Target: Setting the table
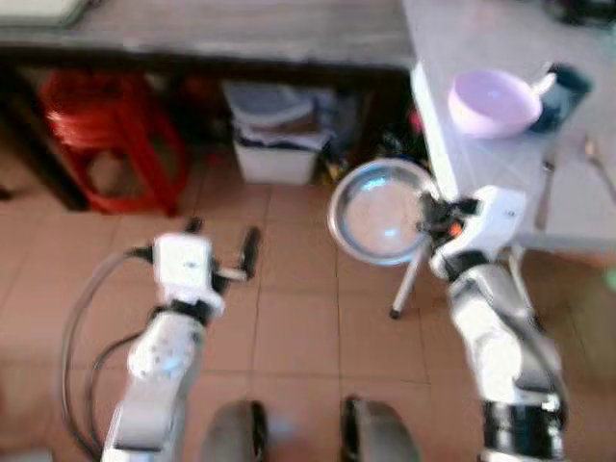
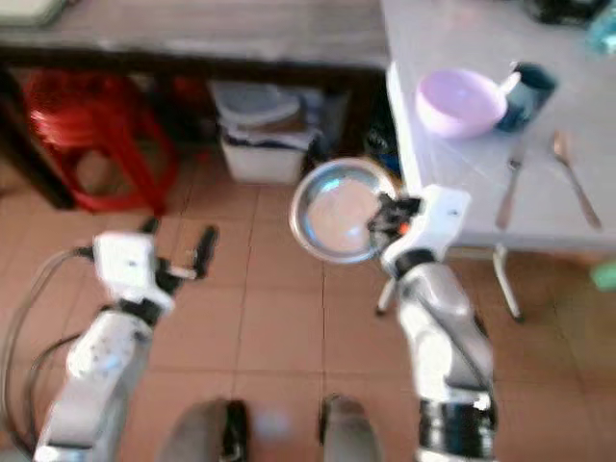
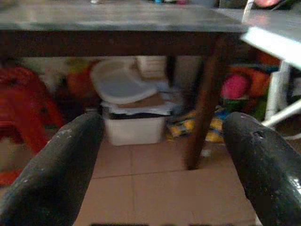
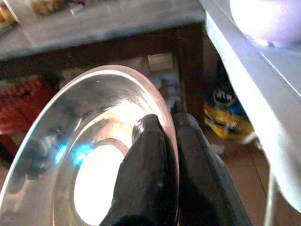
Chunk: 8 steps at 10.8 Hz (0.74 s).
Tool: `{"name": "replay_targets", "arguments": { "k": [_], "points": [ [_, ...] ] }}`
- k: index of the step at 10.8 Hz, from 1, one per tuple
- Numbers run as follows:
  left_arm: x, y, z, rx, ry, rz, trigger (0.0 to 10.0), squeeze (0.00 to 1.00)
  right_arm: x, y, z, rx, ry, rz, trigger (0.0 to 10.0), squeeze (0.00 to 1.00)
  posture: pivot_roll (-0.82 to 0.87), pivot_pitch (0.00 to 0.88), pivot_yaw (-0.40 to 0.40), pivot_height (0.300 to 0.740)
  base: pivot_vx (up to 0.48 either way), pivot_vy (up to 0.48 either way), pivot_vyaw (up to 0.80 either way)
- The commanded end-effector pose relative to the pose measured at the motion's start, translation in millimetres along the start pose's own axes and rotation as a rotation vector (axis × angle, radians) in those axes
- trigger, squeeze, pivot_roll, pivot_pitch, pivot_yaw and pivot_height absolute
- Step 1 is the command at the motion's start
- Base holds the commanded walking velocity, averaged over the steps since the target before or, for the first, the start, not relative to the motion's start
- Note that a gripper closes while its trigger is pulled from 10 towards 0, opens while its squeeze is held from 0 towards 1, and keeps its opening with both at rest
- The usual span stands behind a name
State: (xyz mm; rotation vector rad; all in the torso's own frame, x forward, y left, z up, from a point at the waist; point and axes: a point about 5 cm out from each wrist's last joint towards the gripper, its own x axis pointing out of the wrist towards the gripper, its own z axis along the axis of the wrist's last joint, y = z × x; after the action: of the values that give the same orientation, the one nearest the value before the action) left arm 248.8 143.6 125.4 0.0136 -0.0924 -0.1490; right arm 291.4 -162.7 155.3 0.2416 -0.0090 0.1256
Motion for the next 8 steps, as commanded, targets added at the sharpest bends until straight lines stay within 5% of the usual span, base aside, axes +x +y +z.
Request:
{"name": "replay_targets", "arguments": {
  "k": [1,5,7,8],
  "points": [
    [1.4,-3.0,-0.4,0.003,-0.005,0.0,10.0,0.0,-0.6,-2.8,5.7,-0.026,-0.034,-0.005,0.0,0.0,-0.05,0.189,-0.018,0.74,0.259,0.405,0.0],
    [14.1,0.5,0.8,0.014,-0.026,0.05,10.0,0.0,0.8,4.4,4.9,-0.056,-0.076,0.005,0.0,0.0,-0.06,0.181,-0.02,0.74,0.327,0.343,0.0],
    [18.1,0.3,0.0,-0.003,-0.032,0.058,10.0,0.0,1.5,6.7,6.1,-0.091,-0.09,0.028,10.0,0.0,-0.06,0.178,-0.019,0.74,0.388,0.283,0.0],
    [19.6,-0.7,0.8,0.007,-0.036,0.054,10.0,0.0,2.4,8.3,7.1,-0.107,-0.097,0.038,10.0,0.0,-0.06,0.177,-0.019,0.74,0.39,0.281,0.0]
  ]
}}
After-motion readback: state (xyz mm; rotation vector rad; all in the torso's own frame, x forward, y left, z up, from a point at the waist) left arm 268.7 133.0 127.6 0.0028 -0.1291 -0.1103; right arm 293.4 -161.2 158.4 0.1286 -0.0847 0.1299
